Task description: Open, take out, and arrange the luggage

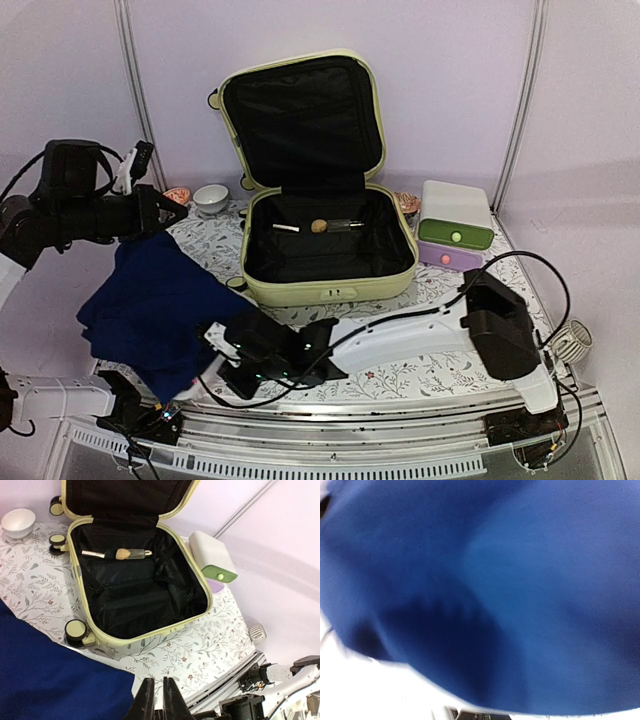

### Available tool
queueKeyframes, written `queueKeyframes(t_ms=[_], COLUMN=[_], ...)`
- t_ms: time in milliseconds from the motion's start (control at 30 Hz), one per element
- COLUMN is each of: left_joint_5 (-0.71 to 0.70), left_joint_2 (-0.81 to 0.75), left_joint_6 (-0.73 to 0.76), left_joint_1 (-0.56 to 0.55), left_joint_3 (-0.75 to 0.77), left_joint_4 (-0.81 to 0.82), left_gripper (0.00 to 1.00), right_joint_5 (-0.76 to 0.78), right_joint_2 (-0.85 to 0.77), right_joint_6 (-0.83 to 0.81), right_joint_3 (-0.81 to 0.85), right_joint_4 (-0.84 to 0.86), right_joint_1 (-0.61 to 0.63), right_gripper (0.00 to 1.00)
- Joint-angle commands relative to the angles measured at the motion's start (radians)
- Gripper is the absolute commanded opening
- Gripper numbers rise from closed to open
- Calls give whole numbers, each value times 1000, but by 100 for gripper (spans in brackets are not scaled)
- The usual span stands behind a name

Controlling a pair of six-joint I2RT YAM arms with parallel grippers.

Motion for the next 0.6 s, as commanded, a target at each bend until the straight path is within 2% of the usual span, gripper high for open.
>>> queueKeyframes(t_ms=[0, 100, 233, 300, 333, 367, 400, 433, 500, 567], left_joint_5=[14, 67, 17, -2, -19, -37, -66, -106, -163, -165], left_joint_2=[40, 35, 85, 136, 163, 191, 217, 241, 292, 355], left_joint_6=[36, 54, 84, 96, 91, 75, 55, 34, 26, 52], left_joint_1=[31, 31, 31, 30, 29, 30, 30, 30, 32, 44], left_joint_3=[-77, -149, -196, -196, -193, -187, -181, -176, -177, -185], left_joint_4=[-52, 49, 132, 173, 193, 216, 236, 250, 301, 364], left_gripper=[10, 13, 23, 37, 49, 65, 89, 97, 98, 98], right_joint_5=[-11, 9, 57, 112, 135, 154, 157, 153, 173, 218], right_joint_2=[36, -165, -410, -503, -540, -577, -607, -632, -694, -770], right_joint_6=[-37, -48, -36, -21, -11, 6, 25, 58, 97, 114], right_joint_3=[108, -130, -324, -397, -429, -438, -440, -440, -472, -514], right_joint_4=[112, 236, 224, 198, 164, 131, 95, 51, -6, -22], right_joint_1=[-22, -32, -57, -72, -85, -106, -136, -168, -224, -264], right_gripper=[2, 3, 6, 6, 6, 6, 7, 7, 8, 16])
